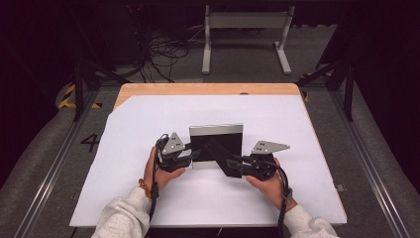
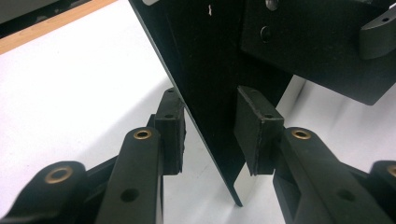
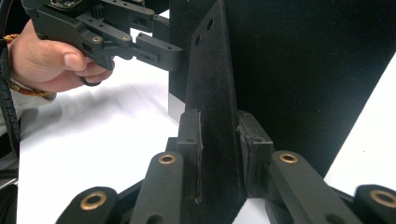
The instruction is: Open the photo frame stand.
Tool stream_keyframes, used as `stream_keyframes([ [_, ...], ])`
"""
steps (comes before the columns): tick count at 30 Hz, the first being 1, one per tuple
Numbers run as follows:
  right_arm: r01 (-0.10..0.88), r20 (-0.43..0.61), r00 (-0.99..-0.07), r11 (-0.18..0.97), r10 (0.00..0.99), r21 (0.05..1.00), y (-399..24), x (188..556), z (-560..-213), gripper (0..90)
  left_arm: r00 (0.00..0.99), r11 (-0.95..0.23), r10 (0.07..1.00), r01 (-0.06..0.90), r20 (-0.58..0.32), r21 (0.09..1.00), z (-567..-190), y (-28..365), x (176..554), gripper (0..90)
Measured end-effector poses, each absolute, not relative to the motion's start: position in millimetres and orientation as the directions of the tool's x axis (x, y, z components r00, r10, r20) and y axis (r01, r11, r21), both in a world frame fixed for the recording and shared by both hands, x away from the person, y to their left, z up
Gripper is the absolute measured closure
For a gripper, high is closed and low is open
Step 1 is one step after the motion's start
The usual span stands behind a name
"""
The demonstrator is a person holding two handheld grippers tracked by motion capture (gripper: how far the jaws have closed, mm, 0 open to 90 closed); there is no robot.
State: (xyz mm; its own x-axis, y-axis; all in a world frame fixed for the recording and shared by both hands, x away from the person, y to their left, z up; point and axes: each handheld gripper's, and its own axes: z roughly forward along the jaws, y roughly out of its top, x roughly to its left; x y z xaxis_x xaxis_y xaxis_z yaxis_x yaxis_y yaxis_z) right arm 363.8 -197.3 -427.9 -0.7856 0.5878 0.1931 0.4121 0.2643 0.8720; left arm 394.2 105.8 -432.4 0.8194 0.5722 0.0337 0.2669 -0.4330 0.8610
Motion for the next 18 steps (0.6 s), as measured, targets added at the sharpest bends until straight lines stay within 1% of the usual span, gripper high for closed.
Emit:
stream_keyframes([
  [4, 0.409, 0.189, -0.789, 0.27, 0.585, 0.872, -198, 363, -428, 74.2, 0.823, -0.425, 0.567, 0.266, 0.026, 0.865, -433, 107, 395, 64.8],
  [6, 0.406, 0.185, -0.791, 0.274, 0.583, 0.872, -197, 363, -428, 74.3, 0.84, -0.444, 0.543, 0.276, 0.011, 0.852, -434, 106, 397, 61.3],
  [7, 0.405, 0.183, -0.792, 0.277, 0.582, 0.871, -197, 362, -428, 74.3, 0.844, -0.453, 0.536, 0.277, 0.011, 0.847, -436, 105, 397, 58.7],
  [9, 0.405, 0.182, -0.793, 0.279, 0.581, 0.871, -197, 362, -428, 74.3, 0.849, -0.465, 0.529, 0.285, 0.004, 0.838, -438, 103, 398, 56.9],
  [11, 0.403, 0.179, -0.794, 0.283, 0.581, 0.87, -197, 361, -428, 74.3, 0.854, -0.475, 0.52, 0.295, -0.006, 0.829, -441, 101, 399, 52.3],
  [16, 0.398, 0.174, -0.797, 0.287, 0.579, 0.871, -197, 360, -428, 74.3, 0.864, -0.49, 0.502, 0.308, -0.025, 0.816, -445, 98, 400, 48.9],
  [18, 0.395, 0.17, -0.798, 0.291, 0.578, 0.871, -197, 360, -428, 74.3, 0.87, -0.506, 0.493, 0.309, -0.024, 0.805, -447, 96, 401, 49.3],
])
